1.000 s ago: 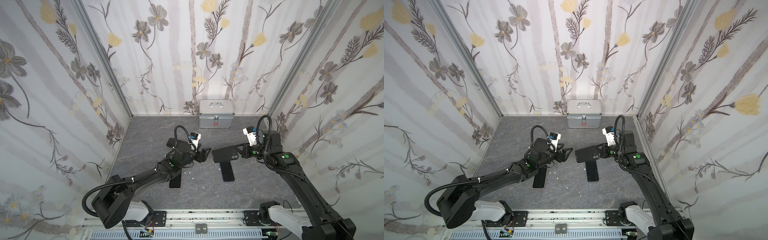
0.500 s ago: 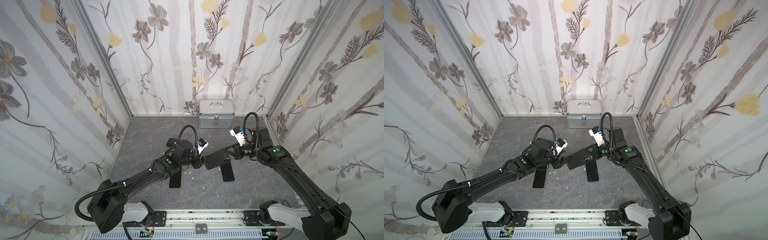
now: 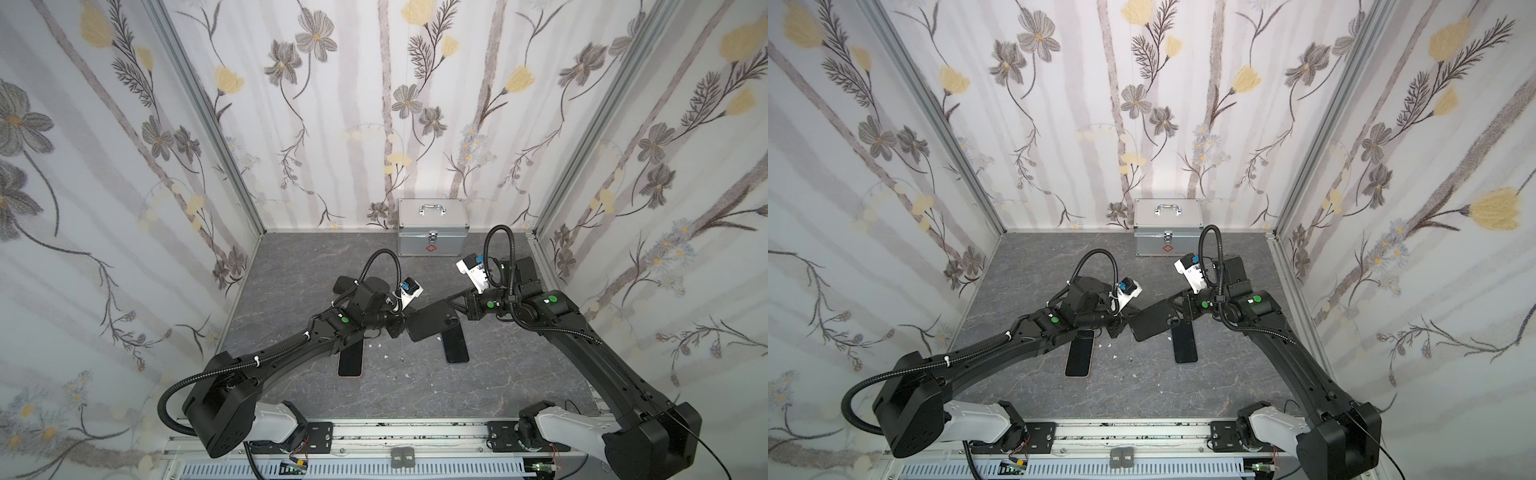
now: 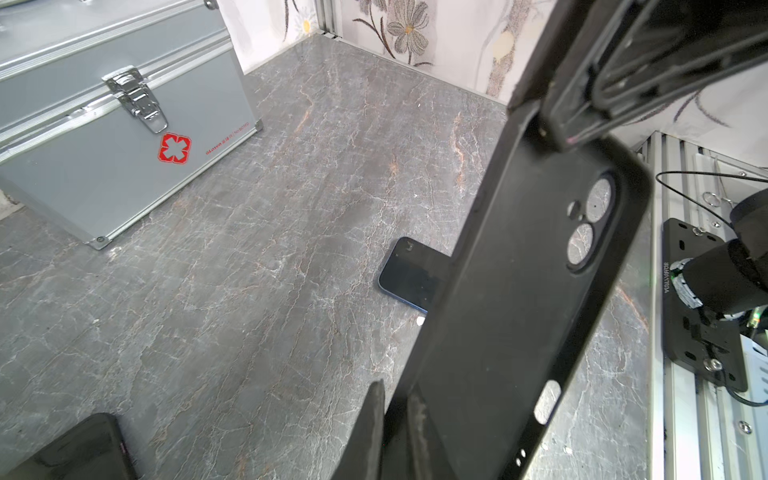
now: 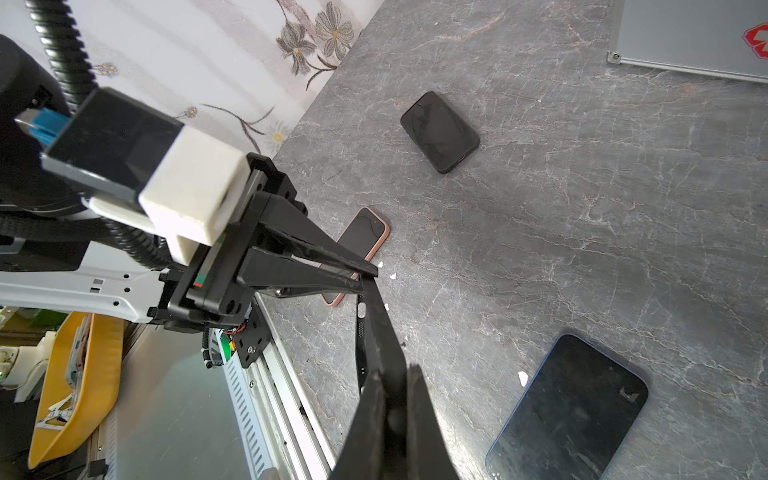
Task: Take the phone out of the phone case
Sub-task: 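Close the left gripper on the black case held by the right gripper, then open and withdraw the right gripper while the left gripper holds the case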
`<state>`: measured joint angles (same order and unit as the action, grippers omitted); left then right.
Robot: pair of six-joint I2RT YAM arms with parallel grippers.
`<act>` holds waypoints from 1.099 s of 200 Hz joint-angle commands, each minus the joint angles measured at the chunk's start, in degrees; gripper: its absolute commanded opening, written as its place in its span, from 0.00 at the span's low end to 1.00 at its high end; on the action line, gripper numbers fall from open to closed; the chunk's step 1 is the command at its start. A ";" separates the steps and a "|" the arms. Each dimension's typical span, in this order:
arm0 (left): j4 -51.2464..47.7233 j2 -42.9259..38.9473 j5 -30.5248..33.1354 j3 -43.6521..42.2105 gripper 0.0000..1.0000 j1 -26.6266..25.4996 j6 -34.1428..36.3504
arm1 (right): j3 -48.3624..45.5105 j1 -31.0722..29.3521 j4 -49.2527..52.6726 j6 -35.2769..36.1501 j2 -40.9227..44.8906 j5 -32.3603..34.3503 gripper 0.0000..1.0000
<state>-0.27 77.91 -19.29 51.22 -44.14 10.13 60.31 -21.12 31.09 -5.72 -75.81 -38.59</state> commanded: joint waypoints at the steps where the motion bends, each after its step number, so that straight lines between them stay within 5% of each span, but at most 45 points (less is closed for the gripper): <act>1: 0.19 0.34 0.19 0.79 0.09 -0.24 0.16 | 0.37 0.00 -1.36 0.78 -0.30 -1.07 0.00; 65: 0.40 1.00 4.55 1.81 0.00 -1.93 -1.83 | 0.86 -0.01 -4.57 -2.05 0.25 2.33 0.02; 109: 2.29 2.75 9.77 2.48 0.00 -2.17 -10.60 | -1.28 1.03 -11.42 -8.37 5.74 13.94 0.44; 173: 18.49 1.08 18.71 -3.76 0.00 -2.16 -34.30 | -10.76 3.46 -26.62 -21.76 13.28 26.11 0.76; 183: 19.57 1.32 19.93 -3.81 0.00 -2.18 -37.92 | -12.72 3.50 -30.02 -24.75 14.03 25.81 0.99; 220: 19.56 3.49 23.77 -2.31 0.00 -2.56 -47.39 | -26.36 4.14 -48.40 -26.16 20.45 23.73 1.00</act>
<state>15.38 80.27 0.19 47.99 -46.46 -27.62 39.92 -17.41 -0.97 -29.10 -57.87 -14.39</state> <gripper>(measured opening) 0.051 0.999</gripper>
